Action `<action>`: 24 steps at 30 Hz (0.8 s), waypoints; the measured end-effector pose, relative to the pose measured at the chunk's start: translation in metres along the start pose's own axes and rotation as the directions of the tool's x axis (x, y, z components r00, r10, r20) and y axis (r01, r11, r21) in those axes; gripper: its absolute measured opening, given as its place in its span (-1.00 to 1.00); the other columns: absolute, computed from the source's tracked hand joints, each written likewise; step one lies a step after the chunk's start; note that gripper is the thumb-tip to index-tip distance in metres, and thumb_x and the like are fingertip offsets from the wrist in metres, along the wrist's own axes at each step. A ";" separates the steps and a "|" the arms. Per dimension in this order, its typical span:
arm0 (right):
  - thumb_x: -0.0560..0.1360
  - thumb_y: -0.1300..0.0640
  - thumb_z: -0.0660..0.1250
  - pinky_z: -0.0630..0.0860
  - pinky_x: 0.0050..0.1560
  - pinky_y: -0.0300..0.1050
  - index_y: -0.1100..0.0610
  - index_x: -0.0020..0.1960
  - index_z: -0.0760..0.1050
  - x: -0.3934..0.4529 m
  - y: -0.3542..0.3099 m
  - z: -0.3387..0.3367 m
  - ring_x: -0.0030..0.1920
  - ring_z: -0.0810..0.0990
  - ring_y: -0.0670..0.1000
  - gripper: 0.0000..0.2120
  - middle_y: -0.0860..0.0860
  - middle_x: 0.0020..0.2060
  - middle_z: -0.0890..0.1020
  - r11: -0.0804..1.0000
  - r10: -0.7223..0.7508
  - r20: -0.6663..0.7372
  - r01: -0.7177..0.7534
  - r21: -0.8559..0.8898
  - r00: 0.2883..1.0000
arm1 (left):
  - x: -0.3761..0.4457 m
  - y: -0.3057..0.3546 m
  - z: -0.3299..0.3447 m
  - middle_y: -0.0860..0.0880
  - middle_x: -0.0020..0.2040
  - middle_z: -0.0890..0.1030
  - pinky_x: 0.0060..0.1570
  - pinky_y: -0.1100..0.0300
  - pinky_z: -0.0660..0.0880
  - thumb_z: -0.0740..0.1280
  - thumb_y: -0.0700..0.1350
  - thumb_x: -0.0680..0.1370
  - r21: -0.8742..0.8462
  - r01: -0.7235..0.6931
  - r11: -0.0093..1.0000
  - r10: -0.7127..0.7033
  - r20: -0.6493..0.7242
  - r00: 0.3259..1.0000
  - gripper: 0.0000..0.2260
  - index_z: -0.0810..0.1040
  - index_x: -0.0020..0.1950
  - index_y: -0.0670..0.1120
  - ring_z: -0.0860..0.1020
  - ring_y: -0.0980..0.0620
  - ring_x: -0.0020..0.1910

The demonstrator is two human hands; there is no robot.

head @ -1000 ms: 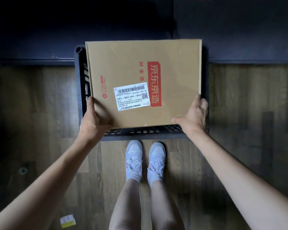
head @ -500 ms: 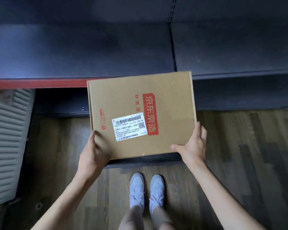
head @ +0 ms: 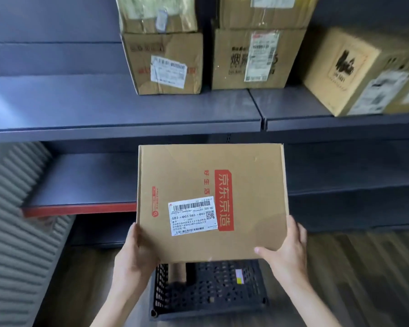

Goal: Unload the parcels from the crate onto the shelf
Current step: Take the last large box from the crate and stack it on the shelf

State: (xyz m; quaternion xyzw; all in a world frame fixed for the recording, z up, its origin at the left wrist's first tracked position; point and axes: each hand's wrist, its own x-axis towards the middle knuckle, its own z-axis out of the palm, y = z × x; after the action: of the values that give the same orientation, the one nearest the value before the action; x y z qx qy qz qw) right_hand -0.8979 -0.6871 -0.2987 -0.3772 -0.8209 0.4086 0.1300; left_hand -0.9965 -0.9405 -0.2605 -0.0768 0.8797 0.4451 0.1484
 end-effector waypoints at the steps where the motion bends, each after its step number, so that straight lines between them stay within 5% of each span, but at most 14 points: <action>1: 0.19 0.27 0.57 0.31 0.32 -0.01 0.13 0.46 0.12 -0.003 -0.007 -0.008 0.33 0.33 0.10 -0.03 0.06 0.38 0.19 1.000 -0.012 -0.017 0.012 0.004 1.000 | -0.003 0.007 -0.007 -0.06 -0.02 0.61 -0.19 0.13 0.43 0.33 -0.28 0.44 -0.006 -0.026 1.000 0.026 0.000 1.000 -0.59 0.40 0.23 0.02 0.55 -0.03 -0.16; 6: 0.19 0.29 0.58 0.30 0.30 0.00 0.15 0.45 0.15 -0.007 -0.044 -0.040 0.33 0.32 0.10 -0.04 0.08 0.38 0.22 0.998 -0.045 -0.101 0.050 0.049 0.994 | -0.013 0.039 -0.036 0.29 -0.21 0.43 -0.32 0.41 0.36 0.33 -0.34 0.40 -0.044 -0.096 0.994 0.096 0.000 0.995 -0.37 0.32 0.38 0.12 0.43 0.30 -0.25; 9: 0.19 0.28 0.58 0.25 0.32 -0.03 0.15 0.48 0.11 -0.007 -0.065 -0.055 0.34 0.30 0.08 -0.01 0.07 0.38 0.20 0.993 -0.072 -0.133 0.084 0.083 0.988 | -0.017 0.052 -0.050 0.27 -0.20 0.45 -0.29 0.46 0.36 0.36 -0.33 0.38 -0.040 -0.169 0.985 0.169 -0.003 0.986 -0.33 0.28 0.41 0.10 0.45 0.26 -0.25; 14: 0.19 0.29 0.58 0.33 0.24 -0.05 0.08 0.41 0.21 -0.002 -0.096 -0.079 0.23 0.35 0.03 -0.10 -0.04 0.24 0.25 0.969 -0.186 -0.165 0.208 0.129 0.969 | -0.013 0.067 -0.075 0.17 -0.15 0.58 -0.35 0.28 0.46 0.39 -0.30 0.32 -0.053 -0.295 0.954 0.292 -0.046 0.955 -0.33 0.29 0.28 0.23 0.55 0.11 -0.24; 18: 0.21 0.32 0.56 0.29 0.18 -0.13 -0.04 0.40 0.21 0.003 -0.112 -0.091 0.13 0.32 -0.14 -0.11 -0.19 0.13 0.22 0.936 -0.261 -0.155 0.289 0.202 0.953 | -0.006 0.076 -0.091 0.25 -0.15 0.55 -0.29 0.49 0.34 0.44 -0.33 0.29 -0.080 -0.365 0.928 0.357 -0.095 0.929 -0.26 0.30 0.34 0.18 0.50 0.30 -0.18; 24: 0.21 0.33 0.55 0.28 0.16 -0.13 -0.07 0.38 0.23 0.004 -0.111 -0.098 0.12 0.32 -0.15 -0.12 -0.20 0.13 0.25 0.919 -0.279 -0.189 0.318 0.231 0.942 | 0.002 0.083 -0.094 0.19 -0.12 0.60 -0.28 0.48 0.36 0.46 -0.31 0.28 -0.060 -0.438 0.897 0.433 -0.079 0.898 -0.25 0.30 0.35 0.17 0.53 0.29 -0.16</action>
State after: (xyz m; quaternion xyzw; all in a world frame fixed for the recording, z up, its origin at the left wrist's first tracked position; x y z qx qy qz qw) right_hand -0.9063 -0.6703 -0.1512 -0.2572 -0.7962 0.4574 0.3011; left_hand -1.0383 -0.9673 -0.1454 0.1021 0.8612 0.4976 0.0139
